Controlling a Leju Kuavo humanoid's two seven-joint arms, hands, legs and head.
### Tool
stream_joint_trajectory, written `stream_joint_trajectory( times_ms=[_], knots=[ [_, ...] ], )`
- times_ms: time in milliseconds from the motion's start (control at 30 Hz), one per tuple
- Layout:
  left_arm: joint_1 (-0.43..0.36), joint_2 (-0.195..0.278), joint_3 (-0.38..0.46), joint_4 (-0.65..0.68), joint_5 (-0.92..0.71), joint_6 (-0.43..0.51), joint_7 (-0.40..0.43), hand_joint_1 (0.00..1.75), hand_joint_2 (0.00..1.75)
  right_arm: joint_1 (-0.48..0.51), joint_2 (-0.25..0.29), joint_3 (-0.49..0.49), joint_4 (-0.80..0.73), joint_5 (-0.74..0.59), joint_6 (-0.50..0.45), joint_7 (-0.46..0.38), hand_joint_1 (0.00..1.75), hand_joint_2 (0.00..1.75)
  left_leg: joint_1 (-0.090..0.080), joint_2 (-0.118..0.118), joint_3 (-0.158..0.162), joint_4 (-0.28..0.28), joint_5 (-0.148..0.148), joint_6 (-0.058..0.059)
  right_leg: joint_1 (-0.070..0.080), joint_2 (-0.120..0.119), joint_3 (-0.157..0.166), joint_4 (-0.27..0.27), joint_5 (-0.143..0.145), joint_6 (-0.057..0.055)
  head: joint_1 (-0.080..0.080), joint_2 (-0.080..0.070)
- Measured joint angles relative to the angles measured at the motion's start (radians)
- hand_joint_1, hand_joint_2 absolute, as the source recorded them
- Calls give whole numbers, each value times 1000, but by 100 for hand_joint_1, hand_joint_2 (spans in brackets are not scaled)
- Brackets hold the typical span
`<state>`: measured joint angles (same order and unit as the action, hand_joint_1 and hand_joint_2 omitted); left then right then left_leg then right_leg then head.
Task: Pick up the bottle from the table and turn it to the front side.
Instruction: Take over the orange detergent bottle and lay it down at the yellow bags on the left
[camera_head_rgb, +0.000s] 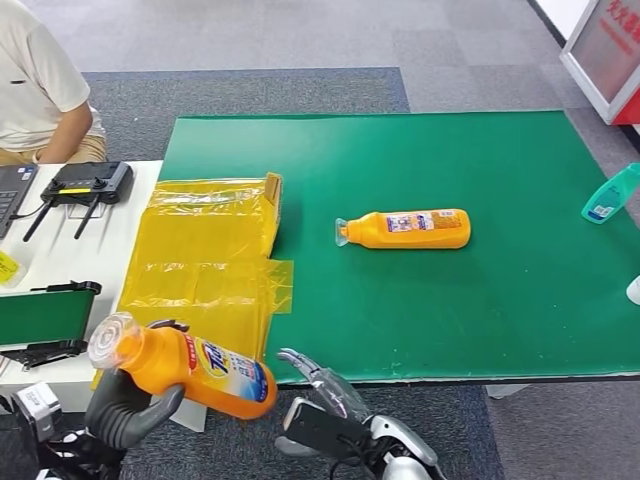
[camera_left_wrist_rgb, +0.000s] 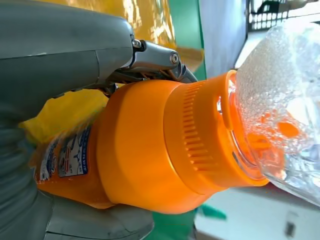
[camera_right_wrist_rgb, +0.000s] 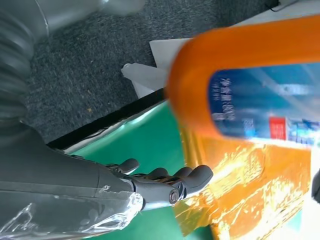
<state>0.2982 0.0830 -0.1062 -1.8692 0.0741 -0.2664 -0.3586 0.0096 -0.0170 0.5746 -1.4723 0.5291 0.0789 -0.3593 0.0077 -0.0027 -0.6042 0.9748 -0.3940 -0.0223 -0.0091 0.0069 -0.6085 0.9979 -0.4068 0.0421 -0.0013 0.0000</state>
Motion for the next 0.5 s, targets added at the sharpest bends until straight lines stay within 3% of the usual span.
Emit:
stream_joint_trajectory(
  times_ms=[367,500],
  knots=[
    [-58,-131,111,-31,-616,242,76,175,175,48,27,-88,-67,-8,7,26,0,175,0,0,0,0,0,0,0,0,0,0,0,0,0,0],
    [-103,-163,143,-31,-672,242,87,175,175,48,39,-96,-74,-8,21,31,0,175,0,0,0,0,1,0,0,0,0,0,1,0,0,0]
  ],
)
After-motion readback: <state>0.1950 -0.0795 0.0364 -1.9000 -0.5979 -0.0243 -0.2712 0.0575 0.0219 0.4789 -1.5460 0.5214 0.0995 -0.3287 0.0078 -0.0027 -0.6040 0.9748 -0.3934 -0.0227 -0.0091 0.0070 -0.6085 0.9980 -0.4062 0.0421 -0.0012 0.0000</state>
